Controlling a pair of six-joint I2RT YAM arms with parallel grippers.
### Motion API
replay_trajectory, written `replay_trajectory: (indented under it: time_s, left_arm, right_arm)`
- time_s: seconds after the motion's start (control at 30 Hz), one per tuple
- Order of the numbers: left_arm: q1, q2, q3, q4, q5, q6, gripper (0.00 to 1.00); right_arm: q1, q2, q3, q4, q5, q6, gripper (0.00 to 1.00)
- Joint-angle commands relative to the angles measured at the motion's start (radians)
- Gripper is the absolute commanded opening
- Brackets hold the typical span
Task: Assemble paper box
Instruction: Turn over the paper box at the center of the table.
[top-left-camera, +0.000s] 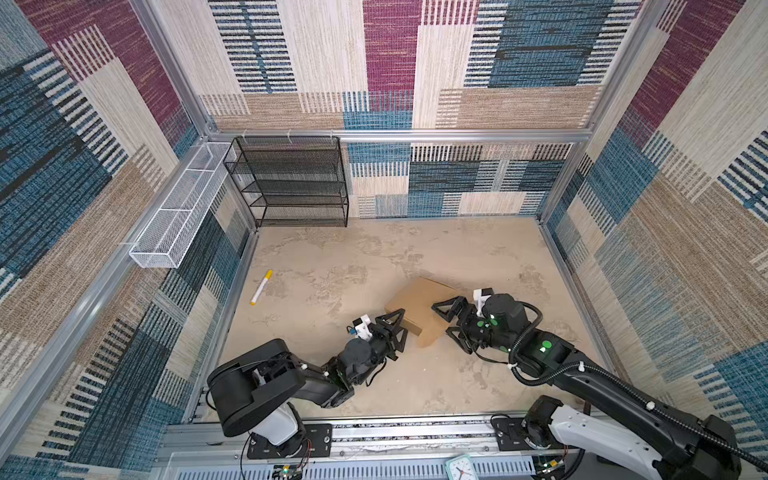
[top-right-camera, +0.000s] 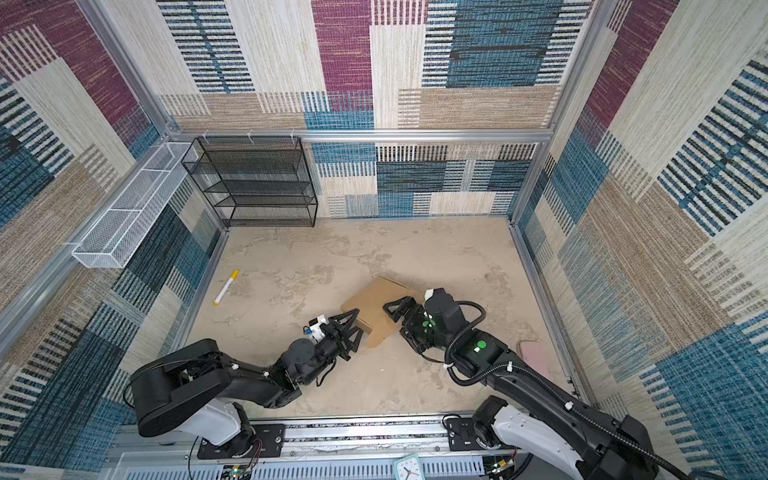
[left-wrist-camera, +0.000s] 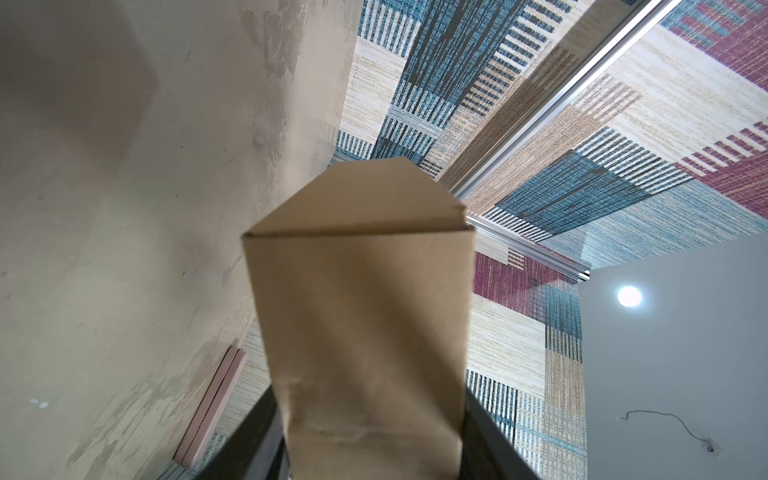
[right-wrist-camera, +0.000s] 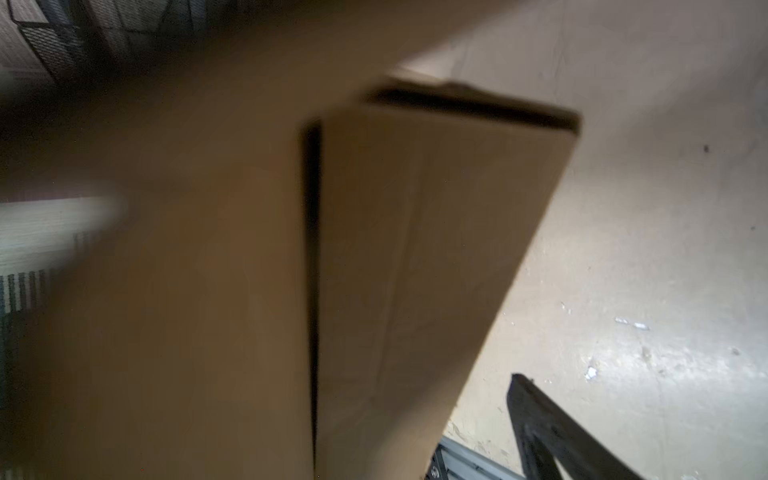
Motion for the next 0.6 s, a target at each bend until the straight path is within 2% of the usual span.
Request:
replay_trajectory:
  time_s: [0.0,0.33,0.57]
  left_arm:
    - [-0.004,-0.003,0.003,0.079,0.000,0.012,0.30]
    - [-0.007,-0.024,-0.013,0.079,-0.015,0.025,0.30]
    - [-0.007,-0.036,-0.030,0.079,-0.030,0.026,0.30]
  right_arm:
    - [0.006,-0.008,-0.004,0.100,0.033,-0.042,0.94]
    - [0.006,0.024,-0.014,0.102,0.026,-0.046,0.82]
    - [0.006,-0.030,-0.007,0.076,0.060,-0.051,0.80]
